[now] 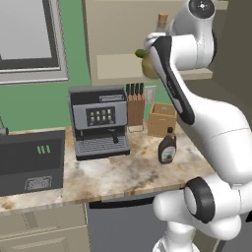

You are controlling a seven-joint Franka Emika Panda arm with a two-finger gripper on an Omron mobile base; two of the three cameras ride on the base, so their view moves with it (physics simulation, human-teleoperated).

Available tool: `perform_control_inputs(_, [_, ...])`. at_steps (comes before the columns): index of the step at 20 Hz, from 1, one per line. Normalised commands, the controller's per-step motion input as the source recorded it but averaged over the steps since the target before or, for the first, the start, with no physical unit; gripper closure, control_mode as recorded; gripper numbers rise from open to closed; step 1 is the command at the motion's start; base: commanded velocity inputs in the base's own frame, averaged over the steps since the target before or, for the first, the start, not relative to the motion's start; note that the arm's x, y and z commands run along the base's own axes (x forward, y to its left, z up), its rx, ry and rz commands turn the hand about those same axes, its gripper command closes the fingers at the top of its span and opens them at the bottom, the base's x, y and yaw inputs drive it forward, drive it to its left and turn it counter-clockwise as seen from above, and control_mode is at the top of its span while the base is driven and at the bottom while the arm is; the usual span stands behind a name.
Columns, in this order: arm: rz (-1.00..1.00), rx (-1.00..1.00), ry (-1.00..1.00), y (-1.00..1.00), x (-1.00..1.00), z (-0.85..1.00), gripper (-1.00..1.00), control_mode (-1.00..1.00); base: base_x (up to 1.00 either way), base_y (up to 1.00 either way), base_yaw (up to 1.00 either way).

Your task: Pick the syrup bottle and oil and vinegar bottle from the counter and place them in the cabinet.

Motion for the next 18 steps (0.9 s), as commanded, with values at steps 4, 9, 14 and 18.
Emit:
perform_control_inputs(4, [0.00,0.00,-0.04,0.10,0.10,-0.22,1.00,-1.00,0.00,0.00,0.00])
perform_control_inputs(9, [0.00,0.00,-0.05,0.04,0.17,-0.07,1.00,-1.00,0.00,0.00,0.00])
perform_control_inputs(14, [0.00,0.00,-0.06,0.00,0.30,0.00,1.00,-1.00,0.00,0.00,0.00])
perform_control_inputs(18, [0.00,0.00,-0.04,0.00,0.42,0.00,1.00,-1.00,0.00,0.00,0.00])
